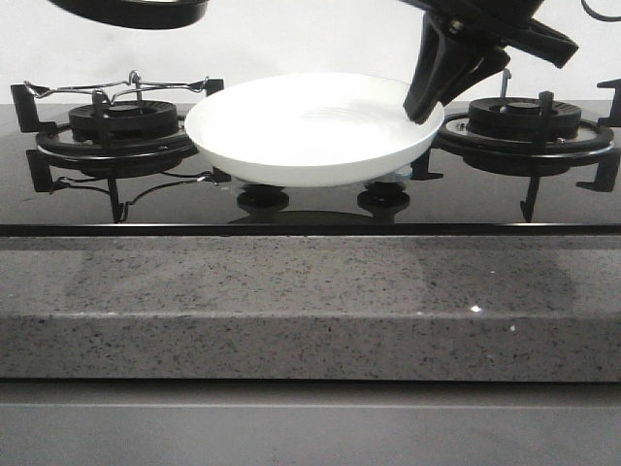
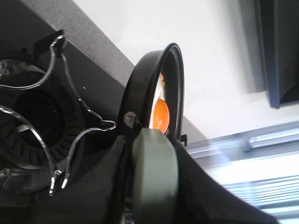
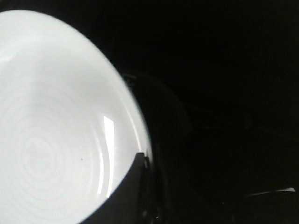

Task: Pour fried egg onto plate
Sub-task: 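Tilt the pan with the left gripper to slide the egg onto the plate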

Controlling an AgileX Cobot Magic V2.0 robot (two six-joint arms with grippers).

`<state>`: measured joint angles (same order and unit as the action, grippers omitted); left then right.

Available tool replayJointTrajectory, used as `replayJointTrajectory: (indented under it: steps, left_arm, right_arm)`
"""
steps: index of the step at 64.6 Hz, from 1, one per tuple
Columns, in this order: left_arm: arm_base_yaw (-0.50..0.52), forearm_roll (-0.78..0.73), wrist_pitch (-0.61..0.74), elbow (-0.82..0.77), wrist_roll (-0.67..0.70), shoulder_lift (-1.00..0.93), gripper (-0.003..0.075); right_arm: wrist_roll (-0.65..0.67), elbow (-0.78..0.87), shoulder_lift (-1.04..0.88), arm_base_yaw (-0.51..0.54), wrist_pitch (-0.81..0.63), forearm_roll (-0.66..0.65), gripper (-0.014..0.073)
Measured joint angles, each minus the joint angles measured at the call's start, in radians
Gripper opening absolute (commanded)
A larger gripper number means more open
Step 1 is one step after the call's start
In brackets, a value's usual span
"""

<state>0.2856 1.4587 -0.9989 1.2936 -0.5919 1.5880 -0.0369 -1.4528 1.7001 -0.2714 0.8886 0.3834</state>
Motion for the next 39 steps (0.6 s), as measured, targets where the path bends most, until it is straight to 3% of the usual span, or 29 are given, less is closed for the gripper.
replayJointTrajectory:
  steps: [28,39]
  left_arm:
    - [-0.288,-0.262,0.256,0.0,-0.14,-0.248,-0.002]
    - [-0.398,-0.318,0.321,0.0,-0.253,-0.308,-0.002]
  right_arm:
    - [0.0,0.0,0.0,0.0,0.0,0.0,-0.0067]
    - [0.0,0.0,0.0,0.0,0.0,0.0,-0.0067]
